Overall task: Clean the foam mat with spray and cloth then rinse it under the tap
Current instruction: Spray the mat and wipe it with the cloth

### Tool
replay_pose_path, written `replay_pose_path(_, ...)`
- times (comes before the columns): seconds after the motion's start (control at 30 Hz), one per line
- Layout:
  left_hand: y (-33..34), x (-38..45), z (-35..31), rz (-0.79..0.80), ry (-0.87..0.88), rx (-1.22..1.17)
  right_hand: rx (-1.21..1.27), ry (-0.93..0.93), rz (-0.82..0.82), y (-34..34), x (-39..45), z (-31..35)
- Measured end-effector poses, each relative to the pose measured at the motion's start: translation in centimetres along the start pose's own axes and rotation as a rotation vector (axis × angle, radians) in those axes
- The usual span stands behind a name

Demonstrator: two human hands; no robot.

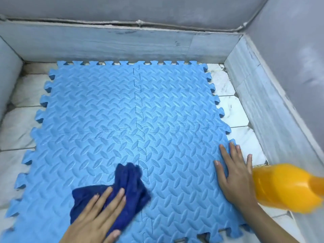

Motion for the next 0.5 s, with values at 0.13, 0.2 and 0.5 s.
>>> replay_pose_path(0.13, -0.5, 8.5, -2.5, 0.002, 0.161, -0.041, 0.072, 0.024, -0.018, 0.2, 0.1, -0.3)
replay_pose_path(0.2, -2.4, 15.1, -0.8, -0.035, 0.128, -0.073, 0.073, 0.001, -0.019, 0.3, 0.5, -0.1)
replay_pose_path(0.5, -5.8, 36.8, 12.3, -0.078, -0.336, -0.087, 0.059, 0.012, -0.002, 0.5, 1.5, -0.6)
Point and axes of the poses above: each hand's wrist, its own x-axis towards the middle knuckle, its own y-axis out of the palm, z = x × y, the point moved 8 cm from there along x, towards the middle knuckle, and after that the axes turned 11 degrees about y, right-handed, at the moved point
